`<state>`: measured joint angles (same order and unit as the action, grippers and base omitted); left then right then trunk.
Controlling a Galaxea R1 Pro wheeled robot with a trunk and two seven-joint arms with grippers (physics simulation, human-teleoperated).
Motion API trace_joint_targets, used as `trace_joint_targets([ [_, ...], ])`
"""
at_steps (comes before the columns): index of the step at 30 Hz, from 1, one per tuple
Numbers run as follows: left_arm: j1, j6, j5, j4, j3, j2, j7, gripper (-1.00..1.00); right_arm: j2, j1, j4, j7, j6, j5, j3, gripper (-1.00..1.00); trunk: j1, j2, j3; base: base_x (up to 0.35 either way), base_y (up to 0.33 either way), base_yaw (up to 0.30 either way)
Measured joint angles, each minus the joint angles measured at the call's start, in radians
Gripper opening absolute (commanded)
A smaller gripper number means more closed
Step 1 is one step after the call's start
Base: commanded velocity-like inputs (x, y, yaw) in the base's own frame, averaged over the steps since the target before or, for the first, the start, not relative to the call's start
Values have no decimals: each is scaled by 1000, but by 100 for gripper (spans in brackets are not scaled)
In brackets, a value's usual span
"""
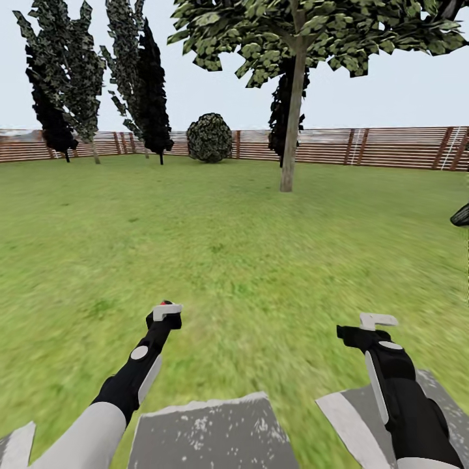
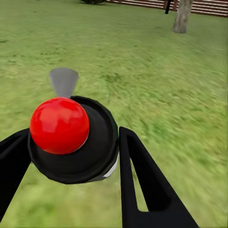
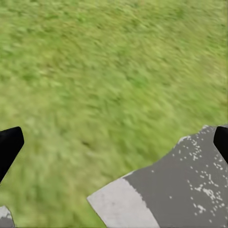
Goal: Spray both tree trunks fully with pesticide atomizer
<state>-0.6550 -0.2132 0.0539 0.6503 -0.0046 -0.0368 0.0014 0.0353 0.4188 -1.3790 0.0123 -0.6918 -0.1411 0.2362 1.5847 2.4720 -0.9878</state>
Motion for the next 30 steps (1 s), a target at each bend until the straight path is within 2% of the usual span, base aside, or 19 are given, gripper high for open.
trace_joint_targets([
  [8,0,0,0,0,0,0,0,-100,0,0,0,0,0,0,0,100,0,0,4,336,0,-211],
  [17,0,0,0,0,0,0,0,-100,0,0,0,0,0,-1,0,100,0,0,5,336,0,-32],
  [25,0,0,0,0,-1,0,0,-100,0,0,0,0,0,-2,0,100,0,0,11,336,0,-189],
  [30,0,0,0,0,-2,0,0,-100,0,0,0,0,0,-2,0,100,0,0,12,336,0,-38],
])
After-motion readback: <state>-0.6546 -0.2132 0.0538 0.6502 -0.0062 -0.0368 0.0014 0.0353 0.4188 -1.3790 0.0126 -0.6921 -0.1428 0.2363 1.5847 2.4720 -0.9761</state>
